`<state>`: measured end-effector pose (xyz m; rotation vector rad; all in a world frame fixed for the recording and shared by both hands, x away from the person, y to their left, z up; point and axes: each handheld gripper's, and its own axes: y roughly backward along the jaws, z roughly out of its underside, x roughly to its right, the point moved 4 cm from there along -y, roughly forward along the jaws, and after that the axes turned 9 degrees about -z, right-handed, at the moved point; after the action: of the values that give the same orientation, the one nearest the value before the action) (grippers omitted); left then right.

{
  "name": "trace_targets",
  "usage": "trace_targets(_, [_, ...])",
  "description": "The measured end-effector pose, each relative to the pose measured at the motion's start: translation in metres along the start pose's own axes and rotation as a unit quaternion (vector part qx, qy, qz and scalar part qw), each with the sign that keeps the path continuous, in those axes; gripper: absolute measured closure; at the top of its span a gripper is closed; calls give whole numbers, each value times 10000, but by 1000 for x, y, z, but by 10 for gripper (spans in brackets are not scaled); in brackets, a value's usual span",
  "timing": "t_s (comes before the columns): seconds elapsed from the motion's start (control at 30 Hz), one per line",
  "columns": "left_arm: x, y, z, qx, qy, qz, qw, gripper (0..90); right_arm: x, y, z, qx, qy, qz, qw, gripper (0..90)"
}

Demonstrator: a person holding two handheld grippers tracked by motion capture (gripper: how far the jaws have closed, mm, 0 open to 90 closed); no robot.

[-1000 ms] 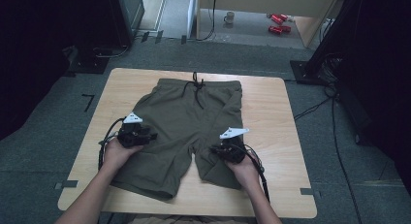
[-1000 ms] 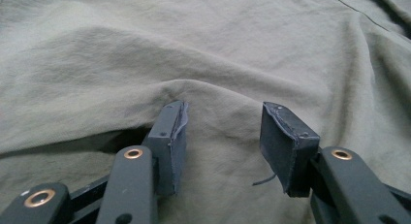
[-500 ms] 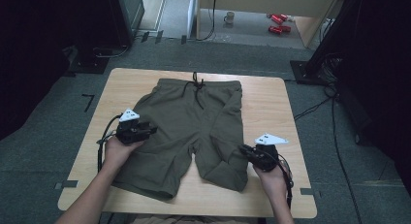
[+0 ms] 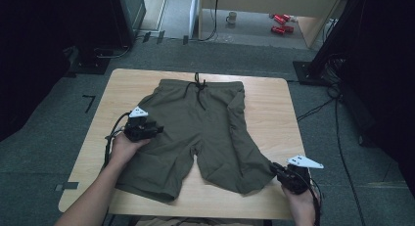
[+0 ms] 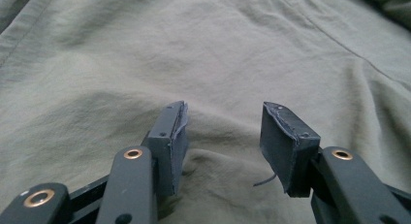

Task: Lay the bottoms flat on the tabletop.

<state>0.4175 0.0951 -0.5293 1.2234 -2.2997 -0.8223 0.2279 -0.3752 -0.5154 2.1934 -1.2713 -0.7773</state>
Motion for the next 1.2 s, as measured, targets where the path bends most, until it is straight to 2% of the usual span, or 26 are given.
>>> trace_targets(0.17, [-3,0,1,-59,13,-45,10000,522,10,12,19,-134,-208,166,9996,843])
trace_targets(0.3, [-4,1,2,-146,16,-47,9999,521,13,16,29,-230,-276,157,9992,827])
trace_targets(0.4, [-3,1,3,-210,7,-50,9998,518,11,20,26,-25,-279,93,9996,709])
trace_targets(0.47, [-3,1,4,-236,-31,-66,9997,516,11,20,21,84,-210,180,9996,659])
trace_targets(0.57, [-3,1,4,-240,-27,-77,9997,516,10,17,11,159,-179,186,9995,637])
trace_targets(0.73, [-4,1,4,-240,-49,-88,9997,516,9,7,-9,317,-97,65,9994,671])
trace_targets(0.97, [-5,1,5,-257,-59,-99,9996,522,11,-22,-40,538,-29,-121,9985,716])
trace_targets(1.03, [-6,1,6,-261,-57,-100,9996,523,10,-31,-50,629,91,-138,9979,719])
trace_targets(1.2, [-8,1,8,-237,-39,-102,9997,525,10,-56,-77,846,604,-115,9945,736])
